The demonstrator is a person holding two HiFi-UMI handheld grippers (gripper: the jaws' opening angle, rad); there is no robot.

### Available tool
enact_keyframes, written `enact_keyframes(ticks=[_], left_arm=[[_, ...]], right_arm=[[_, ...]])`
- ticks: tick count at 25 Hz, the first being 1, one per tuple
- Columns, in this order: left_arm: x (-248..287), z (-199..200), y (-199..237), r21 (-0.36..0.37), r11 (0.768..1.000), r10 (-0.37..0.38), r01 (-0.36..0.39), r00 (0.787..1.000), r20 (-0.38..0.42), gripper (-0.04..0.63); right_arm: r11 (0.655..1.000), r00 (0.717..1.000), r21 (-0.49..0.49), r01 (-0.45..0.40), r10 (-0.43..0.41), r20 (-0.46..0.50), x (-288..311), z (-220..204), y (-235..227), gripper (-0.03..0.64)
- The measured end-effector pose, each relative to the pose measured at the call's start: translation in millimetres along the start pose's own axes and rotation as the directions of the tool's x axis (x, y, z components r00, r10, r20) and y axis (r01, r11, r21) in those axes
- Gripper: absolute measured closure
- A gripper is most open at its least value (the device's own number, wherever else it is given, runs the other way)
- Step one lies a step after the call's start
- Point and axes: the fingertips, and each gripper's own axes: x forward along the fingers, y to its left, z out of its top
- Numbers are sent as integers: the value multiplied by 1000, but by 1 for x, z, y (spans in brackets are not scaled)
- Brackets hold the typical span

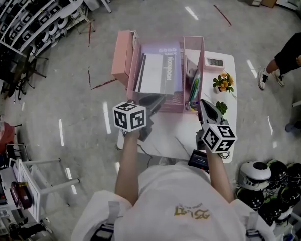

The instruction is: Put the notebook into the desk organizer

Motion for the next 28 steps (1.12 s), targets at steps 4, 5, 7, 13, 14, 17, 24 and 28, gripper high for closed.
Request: enact_keyframes(ticks=[4,5,7,13,14,17,24,28], left_arm=[[-4,-8,2,-169,983,-70,70,998,3,556],[-7,-8,5,-193,979,-66,69,998,22,577],[-12,-8,8,-200,978,-57,67,997,53,577],[-31,2,2,-113,991,-50,70,983,176,577],[-34,4,0,-96,993,-49,69,980,195,577],[-47,10,-11,-28,998,-41,50,964,262,577],[-71,14,-24,78,996,6,-35,940,342,577],[-83,17,-35,138,989,0,-56,925,380,577]], right_arm=[[1000,1000,-10,6,-6,5,-4,-4,7,605],[1000,1000,-11,8,-8,6,-5,-5,9,605],[1000,1000,-19,10,-10,6,-8,-7,14,604],[998,1000,-67,21,-20,16,-15,-6,29,605],[997,1000,-74,25,-24,21,-16,-5,31,605],[995,999,-96,40,-36,37,-21,-4,37,605],[977,992,-185,103,-88,88,-35,2,52,604],[971,987,-202,129,-106,122,-45,10,60,605]])
